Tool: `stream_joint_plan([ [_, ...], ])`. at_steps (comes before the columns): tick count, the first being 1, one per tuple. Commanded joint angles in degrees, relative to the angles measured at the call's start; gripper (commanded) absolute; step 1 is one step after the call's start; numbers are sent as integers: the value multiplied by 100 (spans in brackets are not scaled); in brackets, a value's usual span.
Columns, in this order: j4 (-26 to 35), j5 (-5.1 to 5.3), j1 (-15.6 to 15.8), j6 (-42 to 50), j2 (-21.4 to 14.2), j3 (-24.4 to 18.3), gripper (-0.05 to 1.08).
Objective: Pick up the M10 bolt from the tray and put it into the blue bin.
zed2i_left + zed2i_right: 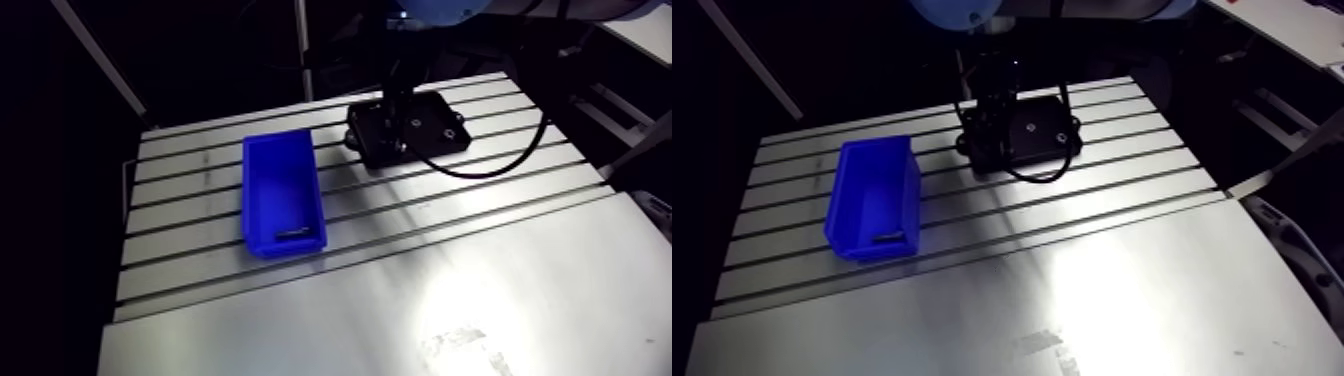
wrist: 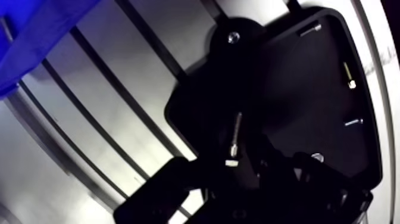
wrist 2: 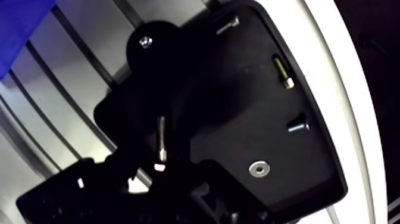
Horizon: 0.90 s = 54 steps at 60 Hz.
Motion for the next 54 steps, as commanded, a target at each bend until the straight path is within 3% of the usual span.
stream_joint_plan([
  [1, 0, 0, -7, -1, 7, -5, 61],
  [54, -150, -9, 0, -1, 16, 11, 65],
])
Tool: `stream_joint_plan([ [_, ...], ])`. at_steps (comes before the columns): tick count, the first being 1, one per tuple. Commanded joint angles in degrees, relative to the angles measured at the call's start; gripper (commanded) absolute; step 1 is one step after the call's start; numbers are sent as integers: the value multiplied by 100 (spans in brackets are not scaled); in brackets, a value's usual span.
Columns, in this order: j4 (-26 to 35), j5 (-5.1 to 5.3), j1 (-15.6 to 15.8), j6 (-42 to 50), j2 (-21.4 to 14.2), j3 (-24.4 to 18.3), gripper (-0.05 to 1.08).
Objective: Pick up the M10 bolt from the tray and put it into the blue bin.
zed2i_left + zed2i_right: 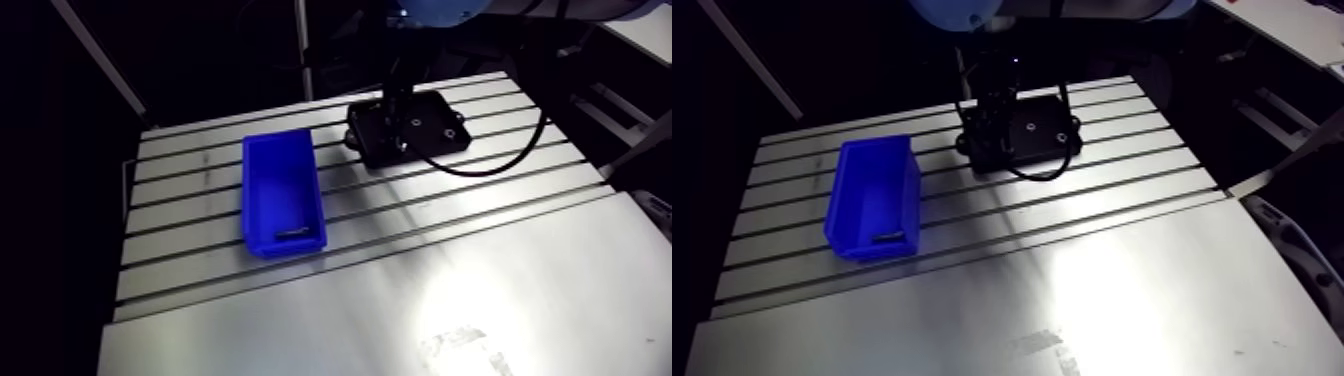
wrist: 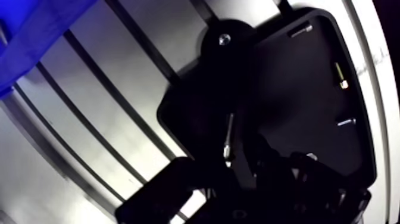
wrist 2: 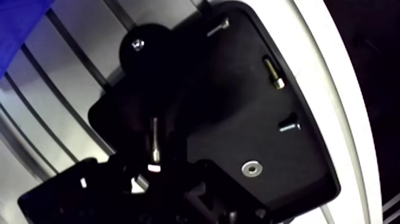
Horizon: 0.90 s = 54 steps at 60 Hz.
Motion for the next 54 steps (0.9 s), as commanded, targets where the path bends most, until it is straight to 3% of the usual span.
stream_joint_plan([
  [1, -18, -1, 1, 0, 7, 11, 65],
  [54, -18, -1, 1, -9, 7, 46, 75],
])
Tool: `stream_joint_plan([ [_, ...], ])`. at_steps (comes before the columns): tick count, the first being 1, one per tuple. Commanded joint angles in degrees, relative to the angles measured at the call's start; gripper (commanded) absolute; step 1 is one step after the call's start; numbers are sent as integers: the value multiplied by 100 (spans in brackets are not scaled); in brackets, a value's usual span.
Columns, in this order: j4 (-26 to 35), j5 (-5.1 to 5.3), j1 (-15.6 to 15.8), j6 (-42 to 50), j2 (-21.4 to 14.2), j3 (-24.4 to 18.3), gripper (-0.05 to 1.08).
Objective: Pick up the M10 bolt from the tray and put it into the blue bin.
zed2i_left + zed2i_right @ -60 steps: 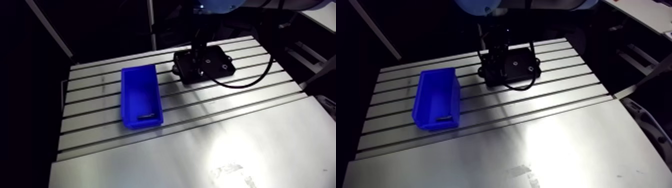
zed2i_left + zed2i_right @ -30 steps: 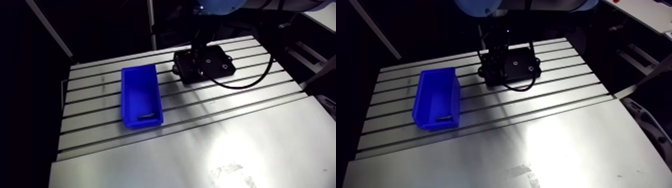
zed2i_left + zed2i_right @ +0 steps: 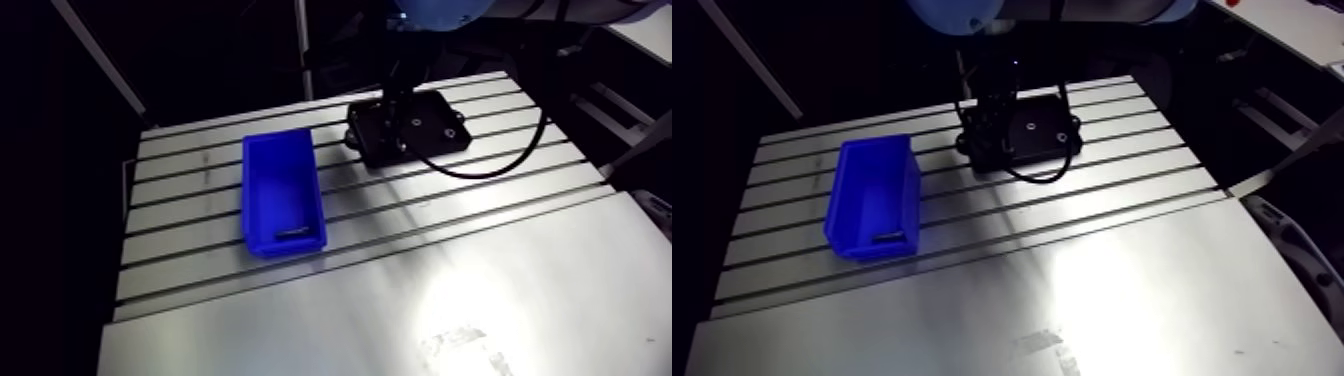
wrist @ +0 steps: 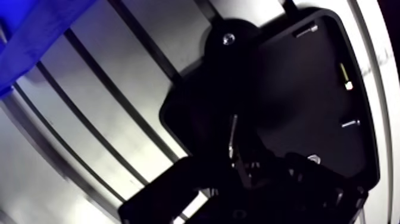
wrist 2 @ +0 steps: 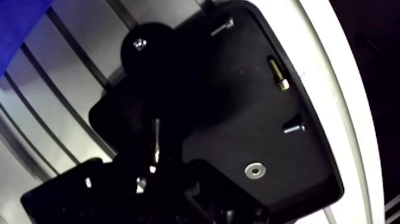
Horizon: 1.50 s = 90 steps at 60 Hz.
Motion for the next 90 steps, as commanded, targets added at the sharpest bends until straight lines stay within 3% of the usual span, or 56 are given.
stream_joint_plan([
  [1, 0, 0, 0, 0, 0, 8, 75],
  [18, 0, -77, 0, -1, 0, 10, 76],
  [31, -7, -79, 0, -9, -7, 51, 78],
  [48, 0, -38, -26, -36, -50, -8, 98],
  [56, 9, 90, -35, -3, -103, -68, 104],
  [57, 9, 170, -42, 7, -120, -85, 104],
  [58, 9, 170, -42, 7, -120, -85, 104],
  [60, 17, 336, -67, 55, -187, -136, 107],
  [61, 17, 336, -67, 55, -187, -136, 107],
  [62, 25, 417, -85, 83, -215, -155, 107],
  [63, 25, 417, -85, 83, -215, -155, 107],
  [64, 26, 489, -117, 102, -256, -173, 107],
  [65, 26, 489, -117, 102, -256, -173, 107],
  [66, 34, 559, -167, 149, -300, -191, 107],
  [67, 34, 559, -167, 149, -300, -191, 107],
  [70, 35, 685, -257, 334, -396, -234, 107],
  [80, 101, 737, -470, 824, -614, -318, 107],
  [90, 668, 1073, -684, 737, -974, -321, 107],
])
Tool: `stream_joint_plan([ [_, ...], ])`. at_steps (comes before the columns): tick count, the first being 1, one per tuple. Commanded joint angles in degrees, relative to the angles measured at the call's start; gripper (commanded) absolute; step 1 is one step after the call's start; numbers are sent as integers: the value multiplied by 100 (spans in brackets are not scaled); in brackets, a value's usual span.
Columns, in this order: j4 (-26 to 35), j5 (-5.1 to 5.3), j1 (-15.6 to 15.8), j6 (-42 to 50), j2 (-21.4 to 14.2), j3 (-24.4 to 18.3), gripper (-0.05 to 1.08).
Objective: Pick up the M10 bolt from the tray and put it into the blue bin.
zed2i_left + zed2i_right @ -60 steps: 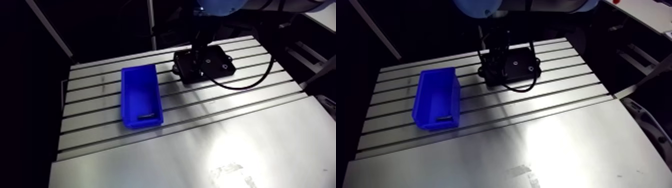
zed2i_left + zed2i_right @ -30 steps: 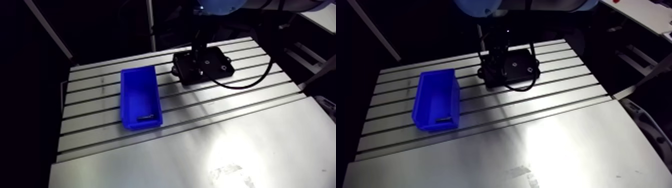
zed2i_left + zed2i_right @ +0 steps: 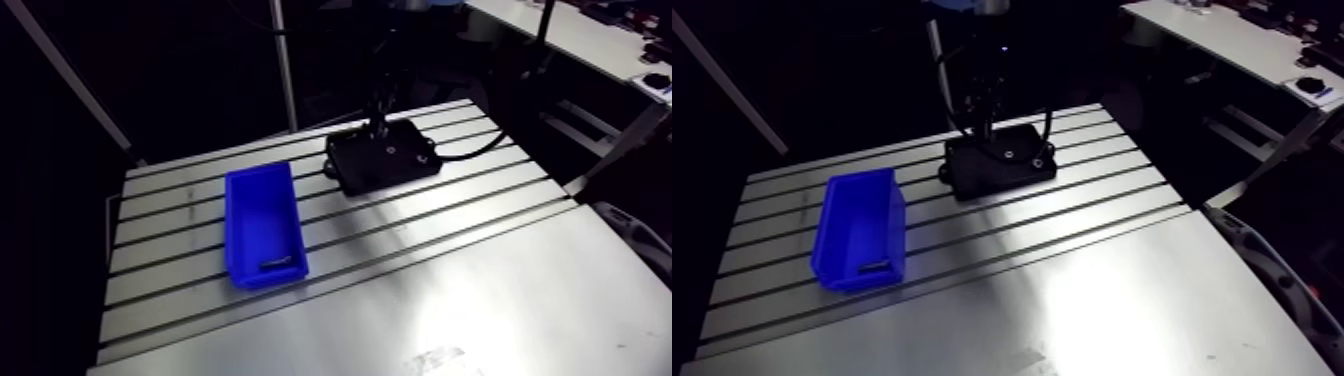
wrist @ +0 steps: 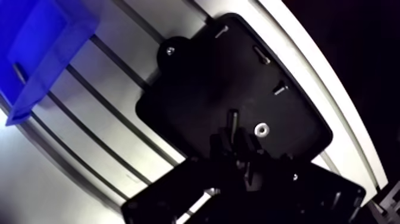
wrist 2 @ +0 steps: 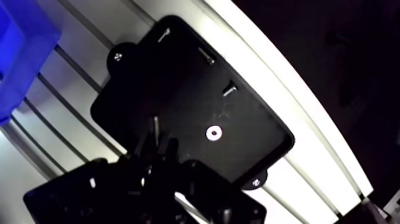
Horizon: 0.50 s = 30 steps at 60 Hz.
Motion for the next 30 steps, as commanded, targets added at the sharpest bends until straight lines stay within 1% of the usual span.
stream_joint_plan([
  [1, 543, 360, -279, 124, -417, -51, 107],
  [2, 700, 389, -280, 51, -479, -77, 107],
  [3, 700, 389, -280, 51, -479, -77, 107],
  [4, 858, 431, -281, -65, -540, -119, 107],
  [5, 858, 431, -281, -65, -540, -119, 107],
  [6, 1009, 467, -281, -187, -602, -147, 107],
  [7, 1009, 467, -281, -187, -602, -147, 107],
  [8, 1144, 517, -273, -309, -671, -181, 107],
  [9, 1144, 517, -273, -309, -671, -181, 107],
  [11, 1402, 663, -232, -603, -819, -204, 107],
  [12, 1487, 696, -221, -746, -875, -212, 107],
  [18, 1591, 711, -140, -973, -965, -246, 107],
  [19, 1627, 703, -50, -1070, -1002, -256, 106],
  [20, 1627, 703, -50, -1070, -1002, -256, 106],
  [21, 1685, 695, 53, -1159, -1037, -272, 106],
  [22, 1685, 695, 53, -1159, -1037, -272, 106],
  [24, 1854, 654, 248, -1416, -1156, -291, 106],
  [25, 1854, 654, 248, -1416, -1156, -291, 106],
  [26, 1958, 613, 322, -1540, -1202, -308, 106],
  [27, 1958, 613, 322, -1540, -1202, -308, 106],
  [28, 2071, 569, 400, -1641, -1232, -332, 106],
  [29, 2071, 569, 400, -1641, -1232, -332, 106],
  [30, 2170, 525, 471, -1723, -1259, -344, 106],
])
